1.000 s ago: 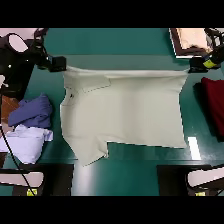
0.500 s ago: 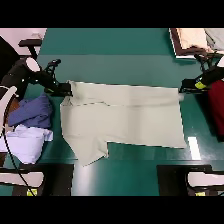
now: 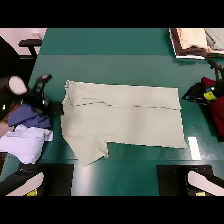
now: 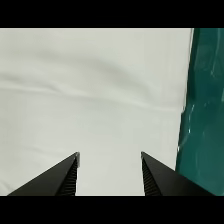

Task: Fold the shirts.

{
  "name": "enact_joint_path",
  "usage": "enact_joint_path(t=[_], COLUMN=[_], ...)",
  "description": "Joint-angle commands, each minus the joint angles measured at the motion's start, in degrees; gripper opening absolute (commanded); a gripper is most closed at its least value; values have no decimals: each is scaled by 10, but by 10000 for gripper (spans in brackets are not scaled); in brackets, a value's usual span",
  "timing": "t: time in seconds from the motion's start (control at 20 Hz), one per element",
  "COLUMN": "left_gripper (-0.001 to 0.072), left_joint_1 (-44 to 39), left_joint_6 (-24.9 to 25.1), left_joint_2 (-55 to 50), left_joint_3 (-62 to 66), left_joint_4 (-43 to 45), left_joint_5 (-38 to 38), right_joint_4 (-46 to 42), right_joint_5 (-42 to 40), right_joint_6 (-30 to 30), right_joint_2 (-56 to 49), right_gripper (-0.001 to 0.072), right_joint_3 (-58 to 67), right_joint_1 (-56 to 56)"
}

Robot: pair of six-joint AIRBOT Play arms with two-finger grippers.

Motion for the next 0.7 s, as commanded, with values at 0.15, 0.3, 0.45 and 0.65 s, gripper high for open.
enact_joint_path(t=[0.15, 0.3, 0.45, 0.65], left_gripper=[460, 460, 460, 309], left_joint_1=[0, 0, 0, 0], left_joint_6=[-38, -32, -6, 4], left_joint_2=[111, 111, 111, 111], left_joint_3=[-221, -262, -287, -298], left_joint_4=[-78, -122, -179, -207], left_joint_5=[13, 66, 111, 126], right_joint_4=[29, 30, 30, 30], right_joint_5=[-17, -19, -17, -17], right_joint_6=[-13, -13, -13, -13], right_joint_2=[119, 133, 133, 133], right_gripper=[450, 450, 450, 450], right_joint_3=[-103, -105, -106, -106], right_joint_1=[-23, -23, -23, -23])
